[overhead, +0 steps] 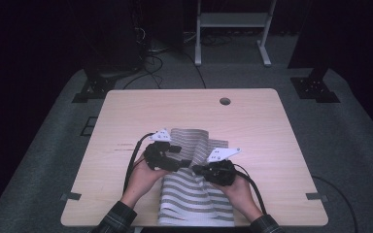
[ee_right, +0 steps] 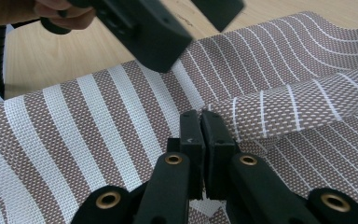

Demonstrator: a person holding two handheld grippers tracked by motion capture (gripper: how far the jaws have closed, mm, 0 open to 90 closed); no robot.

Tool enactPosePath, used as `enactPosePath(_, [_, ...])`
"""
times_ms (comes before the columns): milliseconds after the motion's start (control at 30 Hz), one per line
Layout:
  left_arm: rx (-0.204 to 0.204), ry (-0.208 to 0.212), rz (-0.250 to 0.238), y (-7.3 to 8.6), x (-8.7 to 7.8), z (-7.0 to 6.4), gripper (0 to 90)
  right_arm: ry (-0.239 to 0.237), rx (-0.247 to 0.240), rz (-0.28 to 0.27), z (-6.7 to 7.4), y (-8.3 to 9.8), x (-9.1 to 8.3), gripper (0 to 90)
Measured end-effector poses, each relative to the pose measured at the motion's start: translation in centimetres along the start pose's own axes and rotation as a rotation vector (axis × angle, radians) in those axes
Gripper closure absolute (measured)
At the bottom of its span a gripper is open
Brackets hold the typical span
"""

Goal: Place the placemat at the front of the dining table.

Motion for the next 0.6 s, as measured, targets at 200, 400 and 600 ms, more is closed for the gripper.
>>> enactPosePath(200, [0.018, 0.016, 0.010, -1.4, 1.6, 0.0, 26.0, 0.001, -0.009, 0.003, 0.1, 0.0, 0.1, 87.9])
enactPosePath(400, [0.033, 0.037, 0.019, -2.5, 3.3, -0.4, 26.0, -0.001, -0.016, 0.005, 0.3, 0.0, 0.3, 87.9])
enactPosePath(600, [0.039, 0.029, 0.034, -2.8, 4.8, -0.2, 25.6, 0.001, -0.014, 0.006, 0.3, 0.0, 0.2, 87.9])
Point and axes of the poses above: each handheld gripper's, and its own axes: x roughly forward along the jaws, y roughly out of its underside, z roughly to its left, the point moved 7 cm from there along x, roughly forward along the jaws, and after that the axes turned 8 degrees about -x, right-handed, at the moved point
